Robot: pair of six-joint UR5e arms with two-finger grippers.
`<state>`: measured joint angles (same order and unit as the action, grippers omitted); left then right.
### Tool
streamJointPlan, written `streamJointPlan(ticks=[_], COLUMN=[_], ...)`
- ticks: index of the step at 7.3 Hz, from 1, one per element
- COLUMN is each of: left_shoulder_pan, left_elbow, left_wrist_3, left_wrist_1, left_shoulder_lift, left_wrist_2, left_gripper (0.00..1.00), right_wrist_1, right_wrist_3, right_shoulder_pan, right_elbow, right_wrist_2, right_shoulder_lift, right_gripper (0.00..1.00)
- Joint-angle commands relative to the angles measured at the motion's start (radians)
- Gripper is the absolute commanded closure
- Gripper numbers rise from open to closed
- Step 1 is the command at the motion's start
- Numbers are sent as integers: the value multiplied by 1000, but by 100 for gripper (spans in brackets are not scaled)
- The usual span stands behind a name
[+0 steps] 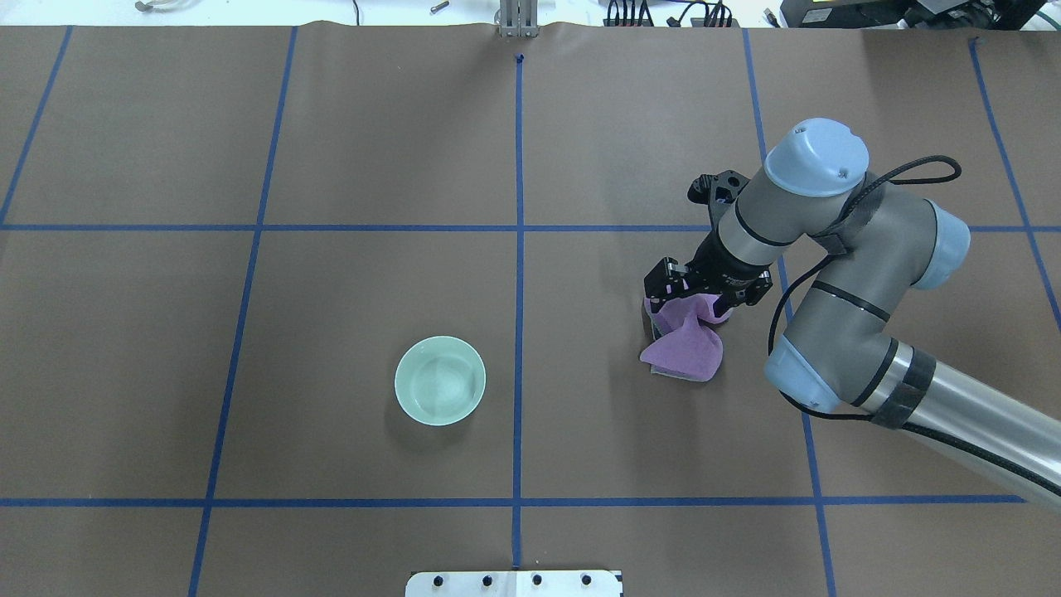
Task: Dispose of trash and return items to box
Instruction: 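Lower the right gripper and pinch the purple cloth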
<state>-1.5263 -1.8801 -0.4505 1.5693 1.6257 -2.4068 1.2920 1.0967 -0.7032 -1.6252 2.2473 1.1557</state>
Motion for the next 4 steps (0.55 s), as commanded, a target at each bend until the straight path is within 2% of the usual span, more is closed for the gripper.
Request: streamJointPlan(ticks=[1,2,4], left_shoulder_pan=[14,41,214], left_elbow=[-1,-5,-65], left_wrist_3=[-2,-13,-312], left_wrist_1=[0,1,23], left_shoulder_lift=[3,6,54], left_wrist_2=[0,0,27], left_gripper=[2,3,3], right_wrist_1=[-19,-64,-60], right_wrist_3=[64,69,69], right_shoulder_pan=[36,36,-19], right_elbow=[-5,-7,-57], right_wrist_2=[-5,-5,-11], right_shoulder_lift=[1,2,9], right_gripper=[68,100,100])
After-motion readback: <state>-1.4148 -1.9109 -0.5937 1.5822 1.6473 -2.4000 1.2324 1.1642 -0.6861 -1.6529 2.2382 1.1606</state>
